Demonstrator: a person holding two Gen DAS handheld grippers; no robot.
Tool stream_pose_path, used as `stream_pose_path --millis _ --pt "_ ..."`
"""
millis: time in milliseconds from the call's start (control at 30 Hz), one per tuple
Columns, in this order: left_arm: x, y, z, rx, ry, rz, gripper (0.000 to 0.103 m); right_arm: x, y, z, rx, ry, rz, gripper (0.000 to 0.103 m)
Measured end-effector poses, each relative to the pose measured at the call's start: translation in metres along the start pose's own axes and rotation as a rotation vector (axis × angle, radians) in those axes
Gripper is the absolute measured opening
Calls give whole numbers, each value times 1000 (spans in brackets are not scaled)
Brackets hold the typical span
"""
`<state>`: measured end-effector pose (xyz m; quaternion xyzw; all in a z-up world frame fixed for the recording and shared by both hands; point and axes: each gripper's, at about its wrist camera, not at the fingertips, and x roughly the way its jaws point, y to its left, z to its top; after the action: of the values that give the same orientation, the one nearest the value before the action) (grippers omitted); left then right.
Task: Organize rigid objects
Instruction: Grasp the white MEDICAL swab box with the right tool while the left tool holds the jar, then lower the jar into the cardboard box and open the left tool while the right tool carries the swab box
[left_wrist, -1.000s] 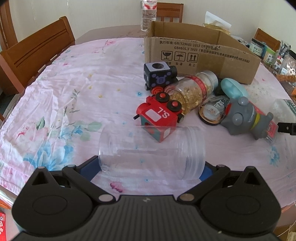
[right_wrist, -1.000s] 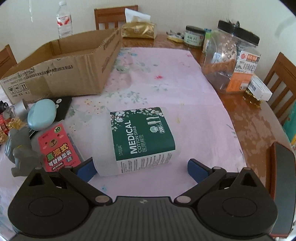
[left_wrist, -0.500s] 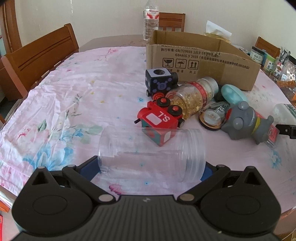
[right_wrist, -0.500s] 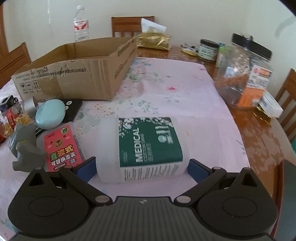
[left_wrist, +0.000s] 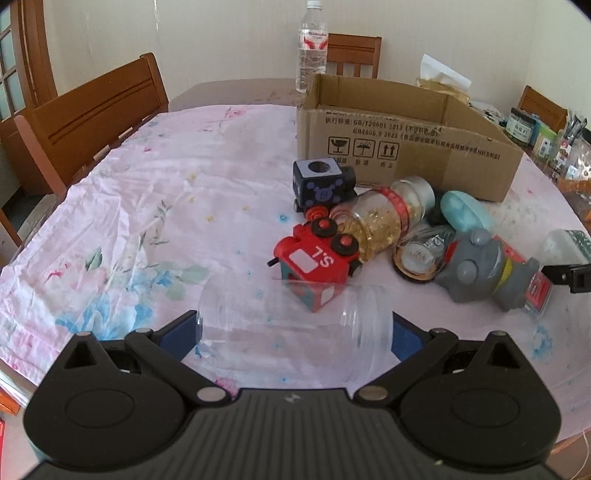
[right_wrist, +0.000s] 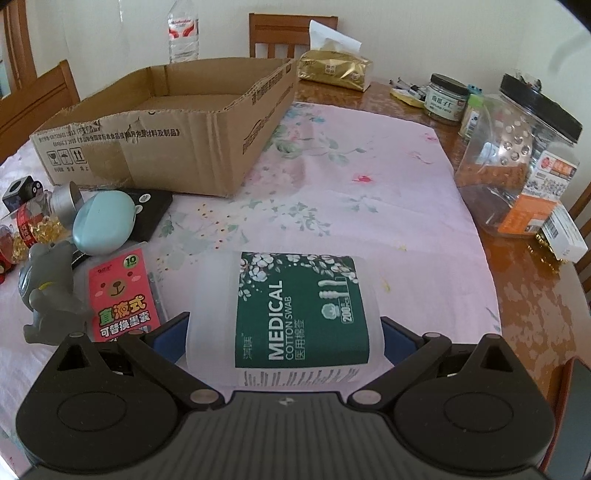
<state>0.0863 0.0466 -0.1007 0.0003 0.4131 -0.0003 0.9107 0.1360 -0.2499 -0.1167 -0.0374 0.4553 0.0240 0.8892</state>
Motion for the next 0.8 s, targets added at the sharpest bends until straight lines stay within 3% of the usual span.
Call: stream_pose_path --millis 300,400,533,800 --pt "1 -1 5 37 5 6 94 -10 7 10 -47 3 -9 102" --pt "2 1 8 44 20 -6 90 -9 8 13 -57 26 -14 96" --pt "3 4 11 49 40 -21 90 -8 8 15 -70 47 -32 89" --pt "-5 8 31 118 74 -50 90 -17 3 24 -53 71 -3 87"
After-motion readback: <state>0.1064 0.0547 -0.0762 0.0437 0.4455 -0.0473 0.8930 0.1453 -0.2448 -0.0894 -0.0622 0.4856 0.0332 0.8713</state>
